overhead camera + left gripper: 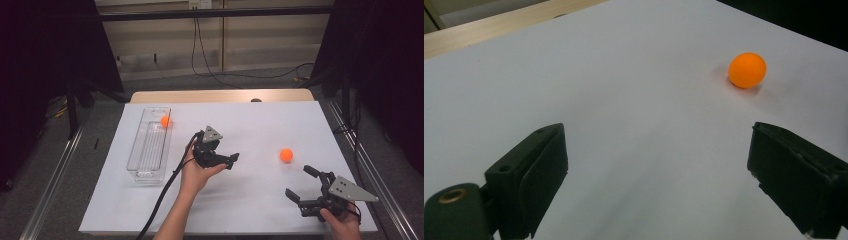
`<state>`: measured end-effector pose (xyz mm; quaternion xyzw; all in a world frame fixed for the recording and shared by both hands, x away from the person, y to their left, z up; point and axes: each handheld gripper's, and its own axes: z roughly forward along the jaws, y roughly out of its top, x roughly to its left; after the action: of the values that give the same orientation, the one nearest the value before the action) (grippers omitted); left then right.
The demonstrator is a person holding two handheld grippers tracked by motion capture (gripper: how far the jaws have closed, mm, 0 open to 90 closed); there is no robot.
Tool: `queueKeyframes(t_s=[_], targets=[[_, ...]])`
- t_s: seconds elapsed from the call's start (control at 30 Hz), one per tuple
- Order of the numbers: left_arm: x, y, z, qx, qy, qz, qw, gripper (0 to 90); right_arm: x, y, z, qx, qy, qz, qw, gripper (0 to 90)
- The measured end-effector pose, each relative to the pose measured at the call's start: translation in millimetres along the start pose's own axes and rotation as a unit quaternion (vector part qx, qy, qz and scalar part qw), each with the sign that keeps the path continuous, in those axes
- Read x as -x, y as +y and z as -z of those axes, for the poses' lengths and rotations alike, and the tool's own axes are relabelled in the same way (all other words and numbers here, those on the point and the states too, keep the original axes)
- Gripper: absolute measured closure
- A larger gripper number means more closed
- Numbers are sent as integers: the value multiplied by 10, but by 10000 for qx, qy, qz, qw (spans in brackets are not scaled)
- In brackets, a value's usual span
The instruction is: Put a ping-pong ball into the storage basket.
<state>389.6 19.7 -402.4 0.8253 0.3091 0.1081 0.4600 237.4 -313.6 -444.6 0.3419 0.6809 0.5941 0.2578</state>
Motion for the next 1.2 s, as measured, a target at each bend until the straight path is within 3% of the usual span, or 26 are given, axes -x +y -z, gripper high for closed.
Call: queueKeyframes(t_s=[0.83,1.2], targets=[[124,30,-148,61,-149,-235,9996,93,16,-5,-9,-40,-79,-48,9999,14],[175,30,-227,55,-222,-240,9994,93,15,-4,-7,-40,-60,-42,10000,15]])
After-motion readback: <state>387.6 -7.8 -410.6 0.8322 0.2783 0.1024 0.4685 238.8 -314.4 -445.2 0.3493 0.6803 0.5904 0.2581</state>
